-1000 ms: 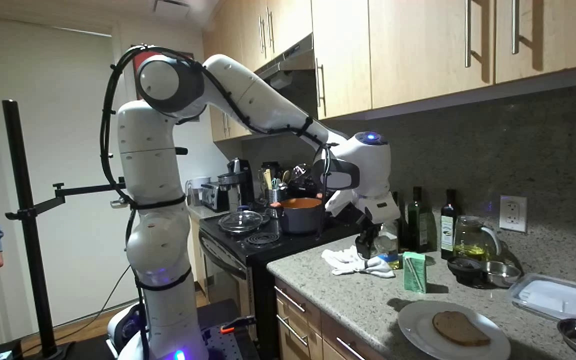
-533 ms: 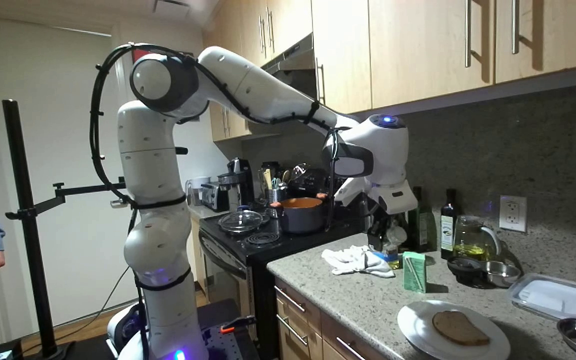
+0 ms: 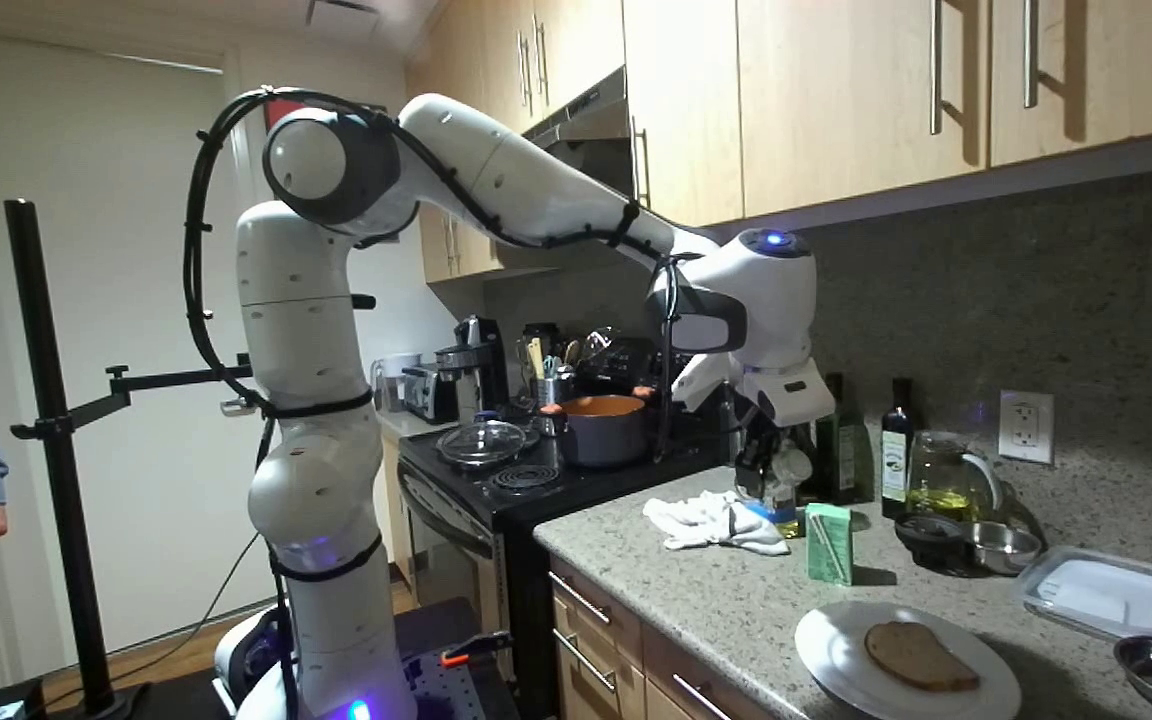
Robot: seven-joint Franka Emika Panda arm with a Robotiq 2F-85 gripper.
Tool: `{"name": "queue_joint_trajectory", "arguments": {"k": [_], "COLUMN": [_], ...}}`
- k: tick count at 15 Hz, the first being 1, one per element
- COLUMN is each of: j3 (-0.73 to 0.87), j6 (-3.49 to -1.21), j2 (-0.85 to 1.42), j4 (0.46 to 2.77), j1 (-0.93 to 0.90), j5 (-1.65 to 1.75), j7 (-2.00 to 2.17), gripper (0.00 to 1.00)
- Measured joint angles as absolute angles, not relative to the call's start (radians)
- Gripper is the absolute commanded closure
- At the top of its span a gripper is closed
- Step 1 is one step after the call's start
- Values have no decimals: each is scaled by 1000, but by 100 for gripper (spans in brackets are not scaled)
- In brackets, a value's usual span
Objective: Pour contents from the bottle onto the bread
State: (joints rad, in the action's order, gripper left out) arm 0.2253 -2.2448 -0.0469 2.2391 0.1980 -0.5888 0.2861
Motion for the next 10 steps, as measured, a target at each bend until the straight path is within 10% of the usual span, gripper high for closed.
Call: {"name": "queue_joint_trajectory", "arguments": {"k": [10], "j3": [313], "j6": [-1959], "j2": [7], "j4": [2152], "j1": [260], "j5": [-1005], "j7": [-82], "gripper": [73]}}
